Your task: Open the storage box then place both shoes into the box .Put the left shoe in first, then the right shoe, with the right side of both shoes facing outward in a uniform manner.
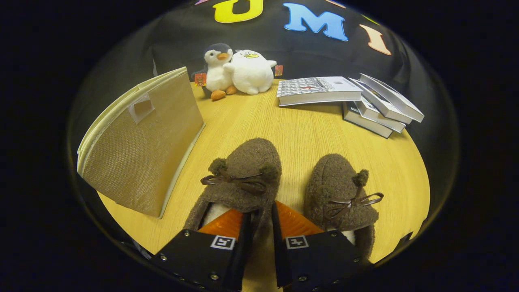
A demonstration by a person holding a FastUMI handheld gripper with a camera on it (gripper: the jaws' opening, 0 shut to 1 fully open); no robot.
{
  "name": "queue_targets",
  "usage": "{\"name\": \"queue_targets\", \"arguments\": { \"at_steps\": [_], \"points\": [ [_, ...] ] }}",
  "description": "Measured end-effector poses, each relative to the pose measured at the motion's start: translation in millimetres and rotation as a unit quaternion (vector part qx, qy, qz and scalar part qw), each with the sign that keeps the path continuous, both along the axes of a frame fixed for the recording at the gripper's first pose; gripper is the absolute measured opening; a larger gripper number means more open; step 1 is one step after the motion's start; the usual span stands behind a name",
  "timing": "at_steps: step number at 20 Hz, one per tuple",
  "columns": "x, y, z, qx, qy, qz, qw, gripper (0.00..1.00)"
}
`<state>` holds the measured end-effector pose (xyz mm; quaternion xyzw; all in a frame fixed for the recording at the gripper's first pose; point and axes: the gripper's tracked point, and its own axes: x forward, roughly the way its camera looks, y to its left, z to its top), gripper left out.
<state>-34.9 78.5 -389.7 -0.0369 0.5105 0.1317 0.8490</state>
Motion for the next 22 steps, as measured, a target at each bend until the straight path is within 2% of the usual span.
{"name": "queue_targets", "arguments": {
  "at_steps": [1, 3, 4, 5, 9, 15, 22],
  "points": [
    [-3, 2, 2, 0.004, 0.005, -0.002, 1.000, 0.25],
    [-2, 0, 2, 0.003, 0.011, -0.003, 1.000, 0.25],
    [3, -3, 1, 0.008, 0.007, -0.024, 1.000, 0.25],
    [-2, -2, 1, 0.014, 0.018, -0.031, 0.999, 0.01],
    [4, 5, 17, 0.063, 0.028, -0.076, 0.995, 0.00],
    [14, 16, 53, 0.117, 0.039, -0.119, 0.985, 0.00],
    [40, 33, 113, 0.157, 0.019, -0.135, 0.978, 0.00]
  ]
}}
